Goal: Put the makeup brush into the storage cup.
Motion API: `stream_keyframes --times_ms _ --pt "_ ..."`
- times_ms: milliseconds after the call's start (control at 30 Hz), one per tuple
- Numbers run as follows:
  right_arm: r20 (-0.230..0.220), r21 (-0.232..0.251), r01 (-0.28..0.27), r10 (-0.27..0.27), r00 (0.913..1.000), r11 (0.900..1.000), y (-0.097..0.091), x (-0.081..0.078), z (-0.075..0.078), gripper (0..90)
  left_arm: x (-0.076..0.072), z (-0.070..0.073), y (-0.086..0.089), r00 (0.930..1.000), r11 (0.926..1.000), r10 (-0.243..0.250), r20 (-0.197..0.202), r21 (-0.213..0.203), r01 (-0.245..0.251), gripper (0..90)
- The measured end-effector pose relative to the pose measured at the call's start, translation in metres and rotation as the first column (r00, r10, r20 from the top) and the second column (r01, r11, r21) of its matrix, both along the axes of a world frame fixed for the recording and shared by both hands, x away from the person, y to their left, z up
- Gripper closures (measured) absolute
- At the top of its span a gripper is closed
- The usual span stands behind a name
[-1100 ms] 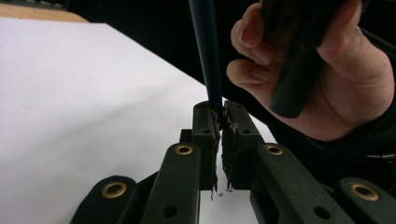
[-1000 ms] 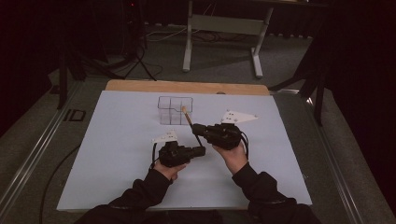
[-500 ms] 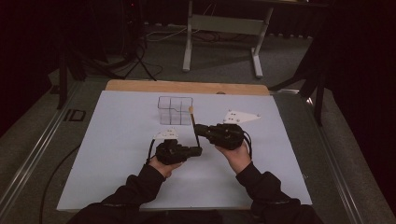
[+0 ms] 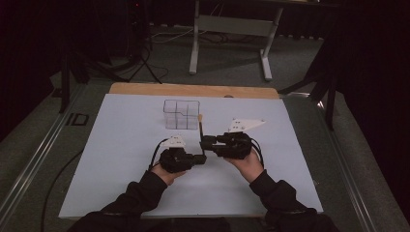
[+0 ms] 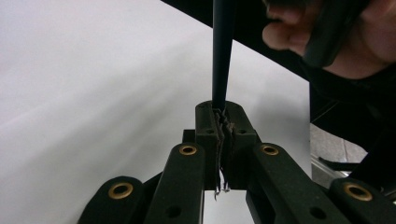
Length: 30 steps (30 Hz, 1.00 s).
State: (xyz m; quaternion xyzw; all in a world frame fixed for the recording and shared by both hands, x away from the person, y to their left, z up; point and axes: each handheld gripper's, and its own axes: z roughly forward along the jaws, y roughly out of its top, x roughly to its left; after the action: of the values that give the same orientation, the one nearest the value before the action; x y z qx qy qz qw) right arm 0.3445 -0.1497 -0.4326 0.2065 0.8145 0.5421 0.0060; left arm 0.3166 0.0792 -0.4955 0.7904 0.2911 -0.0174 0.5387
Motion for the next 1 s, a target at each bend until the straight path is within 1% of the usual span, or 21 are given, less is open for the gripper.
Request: stream_keyframes --times_ms 33,67,100,133,167,267,333,400,533,600,667,700,733,833,967,1000 --pt "-0.014 -0.009 -0.004 0.003 0.9999 1.0000 0.000 0.000 -0.003 69.9 0.000 0.000 0.000 1.0000 1.0000 -0.003 -0.004 -0.003 0.003 87.0" --pt "-0.025 -0.018 -0.002 0.002 0.9997 0.9998 0.000 0.000 -0.005 70.5 0.000 0.000 0.000 1.0000 1.0000 -0.002 0.000 0.005 0.002 86.9" --pt "-0.025 -0.027 0.003 -0.004 0.9997 0.9996 0.000 0.000 -0.008 72.1 0.000 0.001 0.000 1.0000 1.0000 -0.004 -0.003 0.004 0.004 86.9" --pt "-0.029 -0.030 0.004 -0.005 0.9996 0.9996 0.000 0.000 -0.009 73.2 0.000 0.001 0.000 0.9999 0.9999 -0.013 -0.006 0.006 0.013 87.0" --pt "-0.032 -0.029 0.005 -0.006 0.9995 0.9996 -0.001 0.000 -0.011 73.8 0.000 0.001 -0.001 0.9999 0.9998 -0.012 -0.001 0.014 0.012 87.0" --pt "-0.045 -0.026 0.005 -0.006 0.9990 0.9997 -0.001 -0.001 -0.013 75.3 0.000 -0.001 -0.001 0.9997 0.9998 -0.015 -0.016 0.014 0.016 86.9" --pt "-0.045 -0.029 0.006 -0.007 0.9990 0.9996 -0.001 -0.001 -0.013 78.6 0.001 -0.001 -0.002 0.9997 0.9997 -0.017 -0.020 0.019 0.017 86.9" --pt "-0.046 -0.035 0.011 -0.012 0.9989 0.9993 -0.001 -0.001 -0.014 82.9 0.000 -0.001 -0.003 0.9999 0.9996 -0.009 -0.014 0.025 0.009 86.9" --pt "-0.033 -0.042 0.013 -0.014 0.9993 0.9990 0.000 -0.002 -0.013 84.2 0.001 -0.001 -0.003 0.9996 0.9997 -0.014 -0.026 0.018 0.014 86.7" --pt "-0.028 -0.050 0.013 -0.015 0.9995 0.9987 0.000 -0.003 -0.013 84.4 -0.001 -0.001 -0.004 0.9999 0.9997 -0.003 -0.010 0.025 0.003 86.5" --pt "-0.021 -0.043 0.013 -0.014 0.9997 0.9990 0.000 -0.003 -0.013 84.6 -0.002 -0.001 -0.003 0.9999 0.9997 0.015 0.002 0.018 -0.015 85.5" --pt "-0.016 -0.039 0.016 -0.016 0.9997 0.9991 0.000 -0.003 -0.012 84.6 -0.002 -0.001 -0.002 0.9999 0.9999 0.014 -0.003 0.006 -0.014 84.9" --pt "-0.011 -0.034 0.015 -0.015 0.9998 0.9993 0.000 -0.003 -0.011 84.7 -0.001 0.000 -0.001 0.9998 0.9998 0.020 -0.007 -0.001 -0.020 83.7" --pt "-0.003 -0.015 0.017 -0.017 0.9998 0.9997 -0.003 -0.003 -0.008 84.7 0.000 -0.001 0.004 0.9991 0.9993 0.033 -0.028 -0.014 -0.033 75.0" --pt "0.000 -0.004 0.030 -0.030 0.9996 0.9995 -0.007 -0.002 -0.006 84.7 -0.003 0.001 0.015 0.9985 0.9988 0.047 -0.028 -0.012 -0.047 66.5" --pt "0.002 -0.004 0.032 -0.032 0.9995 0.9995 -0.009 -0.002 -0.006 84.7 -0.003 0.002 0.018 0.9983 0.9986 0.052 -0.026 -0.007 -0.052 65.8"
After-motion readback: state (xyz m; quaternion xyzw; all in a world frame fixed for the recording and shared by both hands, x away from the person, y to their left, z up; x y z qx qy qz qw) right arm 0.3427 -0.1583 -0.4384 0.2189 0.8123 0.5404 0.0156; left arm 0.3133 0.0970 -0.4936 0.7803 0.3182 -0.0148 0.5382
